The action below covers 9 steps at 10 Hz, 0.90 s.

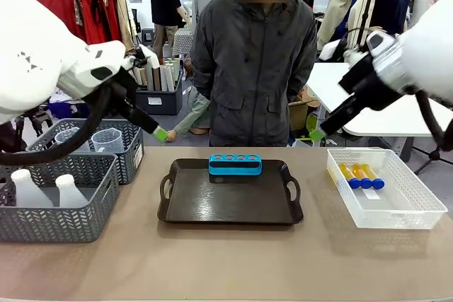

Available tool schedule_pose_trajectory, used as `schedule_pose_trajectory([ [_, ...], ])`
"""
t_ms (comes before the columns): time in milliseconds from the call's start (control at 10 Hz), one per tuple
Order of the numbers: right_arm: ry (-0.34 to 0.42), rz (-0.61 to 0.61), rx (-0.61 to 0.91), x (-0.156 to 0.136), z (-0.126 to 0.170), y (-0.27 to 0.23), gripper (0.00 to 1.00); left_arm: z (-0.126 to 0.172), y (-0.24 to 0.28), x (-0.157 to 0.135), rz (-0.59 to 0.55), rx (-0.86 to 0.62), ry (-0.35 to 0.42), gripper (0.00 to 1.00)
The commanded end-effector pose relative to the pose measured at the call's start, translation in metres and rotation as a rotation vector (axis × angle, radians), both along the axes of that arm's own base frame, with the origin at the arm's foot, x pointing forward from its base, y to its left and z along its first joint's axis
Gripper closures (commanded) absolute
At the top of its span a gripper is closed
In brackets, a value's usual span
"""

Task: Prepare the laboratory tools.
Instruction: Pick up one Large Measuring Cup and place it on the Handle tray.

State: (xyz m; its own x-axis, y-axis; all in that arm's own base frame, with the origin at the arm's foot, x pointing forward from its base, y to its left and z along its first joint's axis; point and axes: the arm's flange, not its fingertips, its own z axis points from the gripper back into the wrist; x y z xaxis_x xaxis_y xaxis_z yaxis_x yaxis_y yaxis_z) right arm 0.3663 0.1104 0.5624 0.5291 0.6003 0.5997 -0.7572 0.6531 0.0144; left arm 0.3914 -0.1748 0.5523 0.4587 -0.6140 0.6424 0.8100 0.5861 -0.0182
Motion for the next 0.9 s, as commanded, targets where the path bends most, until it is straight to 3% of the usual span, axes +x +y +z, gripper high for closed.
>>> schedule_pose_trajectory([
  [0,-0.016,0.05,0.066,0.002,0.014,-0.024,0.0,0.009,0.015,0.015,-0.061,-0.044,-0.048,0.0],
  [600,-0.08,0.092,0.119,0.0,0.029,-0.055,0.0,0.029,0.024,0.017,0.027,-0.038,-0.16,0.0],
  [700,-0.062,0.036,0.094,-0.001,0.029,-0.052,0.0,0.028,0.03,0.018,0.002,-0.043,-0.103,0.0],
  [800,-0.062,0.036,0.094,-0.001,0.029,-0.052,0.0,0.028,0.03,0.018,0.002,-0.043,-0.103,0.0],
])
